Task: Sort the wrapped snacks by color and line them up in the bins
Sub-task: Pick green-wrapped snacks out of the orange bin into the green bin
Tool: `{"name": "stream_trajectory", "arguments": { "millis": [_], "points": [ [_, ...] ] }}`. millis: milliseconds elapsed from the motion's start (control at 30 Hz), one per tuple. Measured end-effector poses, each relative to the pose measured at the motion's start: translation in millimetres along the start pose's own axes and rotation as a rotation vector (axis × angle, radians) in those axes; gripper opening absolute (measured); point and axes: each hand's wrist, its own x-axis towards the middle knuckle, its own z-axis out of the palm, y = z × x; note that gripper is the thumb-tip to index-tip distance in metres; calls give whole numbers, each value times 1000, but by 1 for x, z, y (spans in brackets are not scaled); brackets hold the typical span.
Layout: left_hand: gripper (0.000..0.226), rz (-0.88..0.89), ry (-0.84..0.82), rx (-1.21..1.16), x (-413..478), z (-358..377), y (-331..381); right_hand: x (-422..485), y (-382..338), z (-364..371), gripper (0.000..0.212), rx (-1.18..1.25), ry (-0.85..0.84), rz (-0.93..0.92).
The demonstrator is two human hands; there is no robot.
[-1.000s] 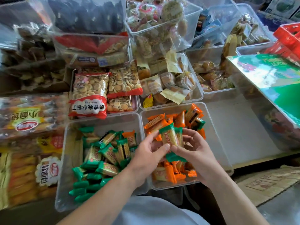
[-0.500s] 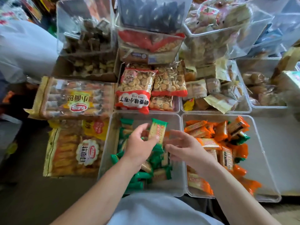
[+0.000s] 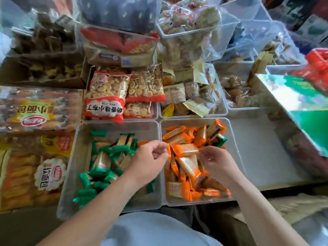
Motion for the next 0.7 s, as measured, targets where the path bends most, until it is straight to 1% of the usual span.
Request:
{"name": "stream_trajectory", "arguments": {
  "millis": [100,167,233,300,333,400,467,533,567,633,700],
  "points": [
    [23,60,-164,85,2,52,17,-1,48,-37,19,-140,58,77],
    [36,165,-259,304,6,85,18,-2,70,-52,26,-241,41,66],
    [46,298,-318,583,16,109,15,4,82,-58,31,-316,-50,40],
    [50,313,-394,755,22,122,12,9,88,-58,33,-331,-171,40],
    [52,296,-411,794,24,125,10,11,91,-55,35,-316,-214,42],
    [51,290,-386,796,28,126,6,20,94,-48,39,-295,-280,42],
    [47,265,-347,723,30,120,2,29,94,-39,42,-295,-341,53],
    [46,244,-353,676,31,113,-3,33,97,-29,40,-295,-399,77],
    [45,250,-372,673,31,110,-5,35,98,-25,39,-296,-412,91],
    [39,270,-402,682,33,107,-6,37,99,-25,28,-275,-426,105],
    [29,330,-388,682,36,111,-3,36,99,-29,19,-271,-491,93]
  ]
}}
